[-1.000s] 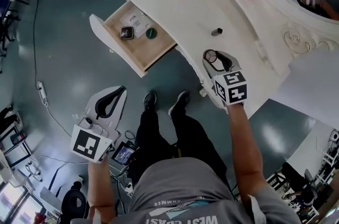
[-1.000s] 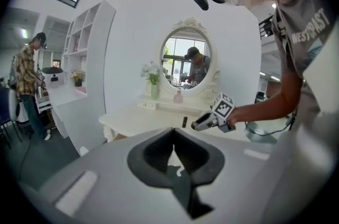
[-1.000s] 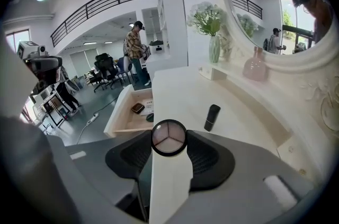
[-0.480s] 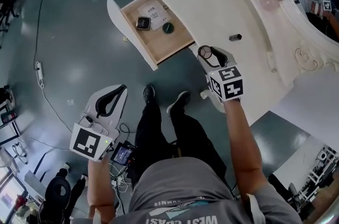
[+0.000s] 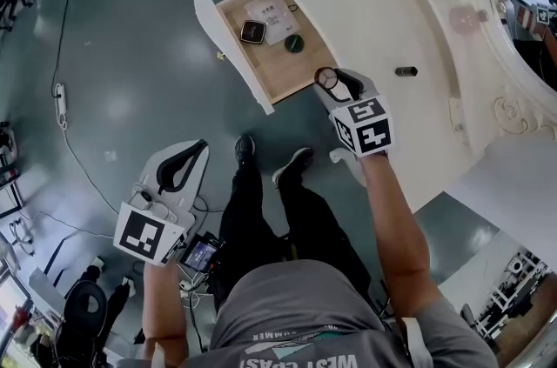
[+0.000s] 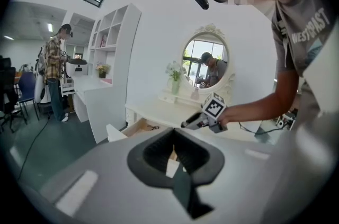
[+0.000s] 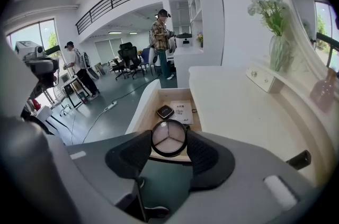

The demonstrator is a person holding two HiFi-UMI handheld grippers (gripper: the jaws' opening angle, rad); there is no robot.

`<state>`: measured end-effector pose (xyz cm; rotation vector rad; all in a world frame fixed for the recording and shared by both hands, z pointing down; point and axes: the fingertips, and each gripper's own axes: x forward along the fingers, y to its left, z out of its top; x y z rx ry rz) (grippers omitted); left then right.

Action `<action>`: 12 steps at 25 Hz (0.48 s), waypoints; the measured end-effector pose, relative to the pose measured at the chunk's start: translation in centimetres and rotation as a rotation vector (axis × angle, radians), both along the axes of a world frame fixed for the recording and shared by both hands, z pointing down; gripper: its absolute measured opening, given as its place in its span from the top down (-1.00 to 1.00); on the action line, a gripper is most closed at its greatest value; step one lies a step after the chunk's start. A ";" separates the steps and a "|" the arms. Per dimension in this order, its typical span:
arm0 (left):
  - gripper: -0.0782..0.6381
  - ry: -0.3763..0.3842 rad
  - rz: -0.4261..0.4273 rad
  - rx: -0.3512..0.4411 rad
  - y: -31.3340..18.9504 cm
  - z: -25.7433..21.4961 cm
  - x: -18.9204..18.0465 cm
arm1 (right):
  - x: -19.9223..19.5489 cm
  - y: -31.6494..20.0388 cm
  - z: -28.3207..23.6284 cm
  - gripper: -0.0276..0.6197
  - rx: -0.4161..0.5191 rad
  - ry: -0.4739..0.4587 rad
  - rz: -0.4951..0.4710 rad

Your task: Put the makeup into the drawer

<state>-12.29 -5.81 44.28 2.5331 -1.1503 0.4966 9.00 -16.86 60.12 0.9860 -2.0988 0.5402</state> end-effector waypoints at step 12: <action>0.77 0.034 -0.022 -0.049 -1.3 3.4 -3.6 | -6.5 -2.5 5.6 0.25 -0.078 0.052 -0.105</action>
